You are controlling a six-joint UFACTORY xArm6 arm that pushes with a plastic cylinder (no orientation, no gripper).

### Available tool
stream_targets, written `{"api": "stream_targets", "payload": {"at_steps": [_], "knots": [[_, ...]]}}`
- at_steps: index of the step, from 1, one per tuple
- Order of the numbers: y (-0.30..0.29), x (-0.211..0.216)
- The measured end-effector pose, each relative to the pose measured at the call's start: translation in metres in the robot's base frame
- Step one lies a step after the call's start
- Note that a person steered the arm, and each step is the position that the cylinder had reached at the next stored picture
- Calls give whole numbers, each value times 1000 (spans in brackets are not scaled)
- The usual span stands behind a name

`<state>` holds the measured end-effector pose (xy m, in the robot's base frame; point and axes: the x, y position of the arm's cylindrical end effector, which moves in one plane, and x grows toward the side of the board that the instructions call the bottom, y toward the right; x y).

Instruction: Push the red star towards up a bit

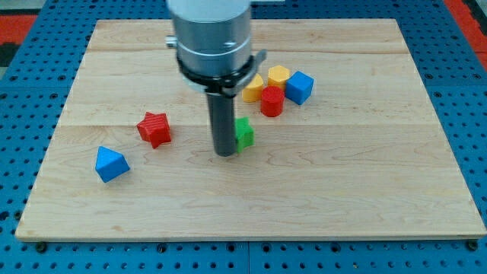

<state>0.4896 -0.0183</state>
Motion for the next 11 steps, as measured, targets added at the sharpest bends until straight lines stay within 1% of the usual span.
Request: {"api": "stream_targets", "payload": {"at_steps": [1, 2, 3, 5, 6, 7, 8, 9, 10, 11], "knots": [[15, 3], [20, -39], [10, -25], [-100, 0], [-115, 17], [-126, -8], [-109, -50], [-113, -68], [-130, -111], [-133, -123]]}}
